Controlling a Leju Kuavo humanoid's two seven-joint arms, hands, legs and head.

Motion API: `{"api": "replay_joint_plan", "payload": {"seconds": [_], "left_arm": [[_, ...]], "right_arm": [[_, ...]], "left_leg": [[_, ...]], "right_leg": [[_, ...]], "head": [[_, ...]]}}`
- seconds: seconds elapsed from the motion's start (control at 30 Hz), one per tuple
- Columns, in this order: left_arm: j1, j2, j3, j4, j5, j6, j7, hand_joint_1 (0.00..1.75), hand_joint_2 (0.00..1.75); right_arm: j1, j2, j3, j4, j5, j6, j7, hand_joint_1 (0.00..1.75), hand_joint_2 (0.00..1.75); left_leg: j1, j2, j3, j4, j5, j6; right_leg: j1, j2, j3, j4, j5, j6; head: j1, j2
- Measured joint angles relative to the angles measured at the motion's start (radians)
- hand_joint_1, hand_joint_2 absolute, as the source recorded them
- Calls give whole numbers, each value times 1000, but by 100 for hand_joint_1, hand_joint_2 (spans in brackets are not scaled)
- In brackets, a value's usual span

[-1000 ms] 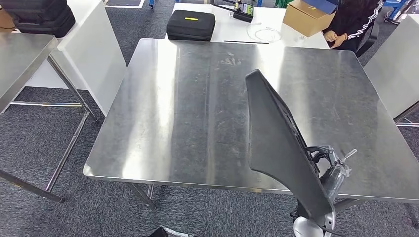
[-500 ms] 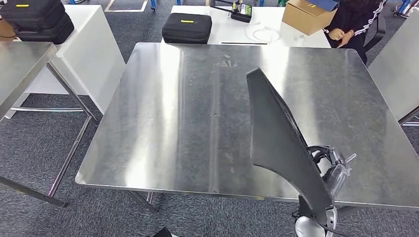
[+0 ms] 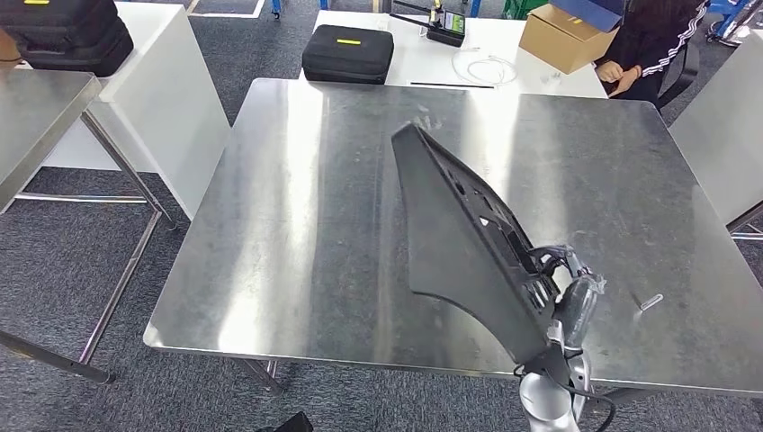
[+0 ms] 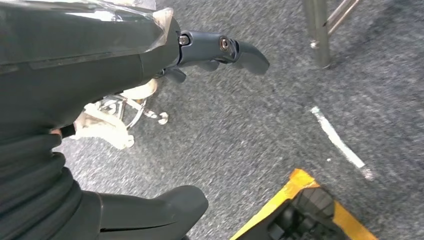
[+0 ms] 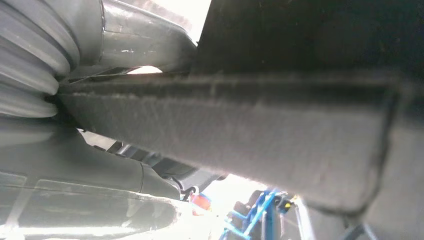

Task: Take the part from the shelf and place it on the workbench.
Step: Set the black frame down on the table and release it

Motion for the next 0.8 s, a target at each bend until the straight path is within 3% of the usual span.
{"api": "replay_joint_plan", "payload": {"seconds": [0.07, 0.1, 0.13, 0.17, 0.23, 0.3, 0.37, 0.43, 0.5, 0.63, 0.8], "left_arm": [[-3, 0, -10, 2, 6, -1, 1, 0, 175], [-4, 0, -15, 3, 9, -1, 1, 0, 175], [-4, 0, -21, 3, 13, -2, 3, 0, 175], [-5, 0, -27, 3, 19, -3, 5, 0, 175], [-9, 0, -42, 3, 32, -4, 8, 0, 175], [-14, 0, -55, 3, 42, -6, 11, 0, 175], [-16, 1, -66, 3, 51, -8, 15, 0, 175], [-17, 1, -76, 3, 57, -10, 18, 0, 175], [-18, 1, -83, 3, 59, -10, 19, 0, 175], [-18, 1, -90, 4, 61, -10, 20, 0, 175], [-18, 1, -95, 4, 62, -10, 20, 0, 175]], "right_arm": [[-49, -5, 18, 69, -5, 10, 0, 175, 175], [-74, -8, 27, 106, -7, 12, 0, 175, 175], [-102, -11, 36, 144, -7, 11, 1, 175, 175], [-136, -14, 46, 183, -6, 9, 4, 175, 175], [-211, -20, 67, 269, -2, -1, 11, 175, 175], [-279, -24, 88, 355, -1, -13, 16, 175, 175], [-336, -25, 104, 438, -3, -23, 16, 175, 175], [-383, -26, 115, 507, -7, -31, 17, 175, 175], [-416, -26, 123, 558, -8, -36, 16, 175, 175], [-446, -27, 133, 618, -10, -38, 14, 175, 175], [-458, -28, 138, 653, -11, -38, 12, 175, 175]], "left_leg": [[0, 1, 2, 0, -3, 4], [0, 0, 2, 0, -4, 4], [1, -2, 4, 1, -5, 3], [2, -3, 7, 2, -7, 1], [0, -6, 11, 5, -14, -9], [-5, -6, 10, 10, -21, -15], [-7, -7, 9, 11, -22, -6], [-6, -6, 12, 8, -20, 3], [-4, -6, 14, 4, -19, 3], [-2, -6, 16, -1, -18, -3], [0, -6, 16, -3, -19, -26]], "right_leg": [[-1, 0, -79, 135, -38, 1], [-2, 0, -103, 167, -39, 6], [-4, 0, -104, 153, -23, 14], [-7, -1, -86, 101, 8, 23], [-10, -1, -24, -44, 75, 37], [-11, 1, 11, -121, 105, 31], [-11, 2, 14, -127, 106, 21], [-9, 3, 14, -127, 106, 20], [-6, 5, 14, -126, 106, 19], [-2, 4, 14, -126, 103, 15], [-1, 4, 14, -125, 102, 13]], "head": [[0, 0], [0, 0], [0, 0], [0, 0], [0, 0], [-1, 0], [-2, 0], [-2, 0], [-3, 0], [-2, 0], [-2, 0]]}}
